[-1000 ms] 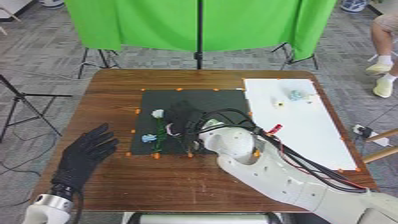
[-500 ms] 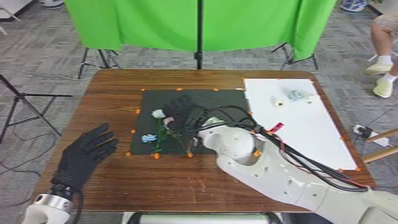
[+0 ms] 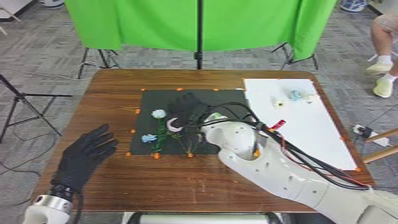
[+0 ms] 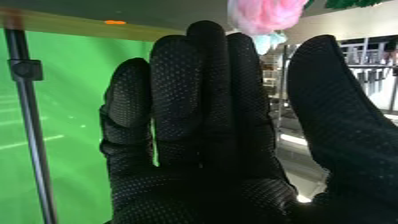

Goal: Arrange flowers

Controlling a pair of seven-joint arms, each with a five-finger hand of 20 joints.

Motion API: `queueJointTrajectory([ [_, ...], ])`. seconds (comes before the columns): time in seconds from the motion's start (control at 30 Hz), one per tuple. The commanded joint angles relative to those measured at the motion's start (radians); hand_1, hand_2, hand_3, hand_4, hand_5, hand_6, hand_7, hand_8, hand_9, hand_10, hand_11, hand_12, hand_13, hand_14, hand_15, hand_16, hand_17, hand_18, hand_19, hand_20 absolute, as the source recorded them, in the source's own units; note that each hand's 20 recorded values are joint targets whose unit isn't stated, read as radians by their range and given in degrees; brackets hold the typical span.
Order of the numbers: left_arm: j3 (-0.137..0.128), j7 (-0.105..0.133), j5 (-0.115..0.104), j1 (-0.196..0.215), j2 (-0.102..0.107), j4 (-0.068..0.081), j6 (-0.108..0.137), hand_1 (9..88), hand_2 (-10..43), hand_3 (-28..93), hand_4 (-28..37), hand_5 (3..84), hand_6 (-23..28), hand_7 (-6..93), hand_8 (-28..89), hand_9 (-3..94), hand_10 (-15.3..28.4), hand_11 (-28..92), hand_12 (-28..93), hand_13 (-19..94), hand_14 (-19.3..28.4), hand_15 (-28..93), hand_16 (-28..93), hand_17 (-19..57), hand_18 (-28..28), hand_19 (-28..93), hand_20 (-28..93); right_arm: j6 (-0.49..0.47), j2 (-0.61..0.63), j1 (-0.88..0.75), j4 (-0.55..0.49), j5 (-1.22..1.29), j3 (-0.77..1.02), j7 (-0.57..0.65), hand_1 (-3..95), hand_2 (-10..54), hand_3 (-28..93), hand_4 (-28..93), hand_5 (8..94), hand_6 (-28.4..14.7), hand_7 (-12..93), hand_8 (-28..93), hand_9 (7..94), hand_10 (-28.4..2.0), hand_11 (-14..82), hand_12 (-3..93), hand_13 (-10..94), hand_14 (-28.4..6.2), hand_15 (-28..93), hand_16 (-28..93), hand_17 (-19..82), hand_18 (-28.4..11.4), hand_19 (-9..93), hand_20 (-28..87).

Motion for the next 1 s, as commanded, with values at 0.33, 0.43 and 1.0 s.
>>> queueJointTrajectory([
  [0.33, -0.013, 0.021, 0.002, 0.053, -0.017, -0.013, 0.014, 23.9, 0.6, 68, -27.0, 32.9, 4.1, 19.6, -9, 29.0, 12.4, 25, 17, 24, 14.2, 39, 1, -8.5, 21.0, 50, 10, 0.049, 0.183, -0.064, -0.113, 0.079, 0.232, 0.107, 23.2, -3.9, 83, -28, 36.6, -1.7, 31, -17, 38.9, -10.4, 24.8, 20.8, 35, -10.0, 48, 15, 17, -17.7, 65, 35],
  [0.43, -0.01, 0.027, 0.002, 0.055, -0.017, -0.014, 0.013, 23.7, 0.5, 68, -26.9, 33.0, 4.1, 19.5, -9, 29.0, 12.3, 25, 17, 24, 14.3, 39, 1, -8.5, 21.0, 50, 10, 0.003, 0.247, -0.105, -0.13, 0.099, 0.287, 0.144, 21.4, -5.1, 83, -28, 27.8, -2.5, 25, -14, 28.1, -10.8, 12.2, 22.0, 23, -12.4, 18, 25, 8, -18.9, 52, 24],
  [1.0, -0.02, 0.021, 0.002, 0.059, -0.016, -0.019, 0.01, 23.7, 0.5, 69, -27.1, 32.9, 4.1, 19.6, -9, 29.0, 12.3, 25, 17, 24, 14.2, 39, 1, -8.5, 20.9, 50, 10, -0.057, 0.467, -0.346, -0.158, 0.138, 0.505, 0.225, 20.4, -5.3, 81, -28, 24.2, -4.5, 21, -12, 27.5, -10.9, 11.9, 21.3, 31, -11.2, 16, 26, 10, -21.1, 53, 19],
])
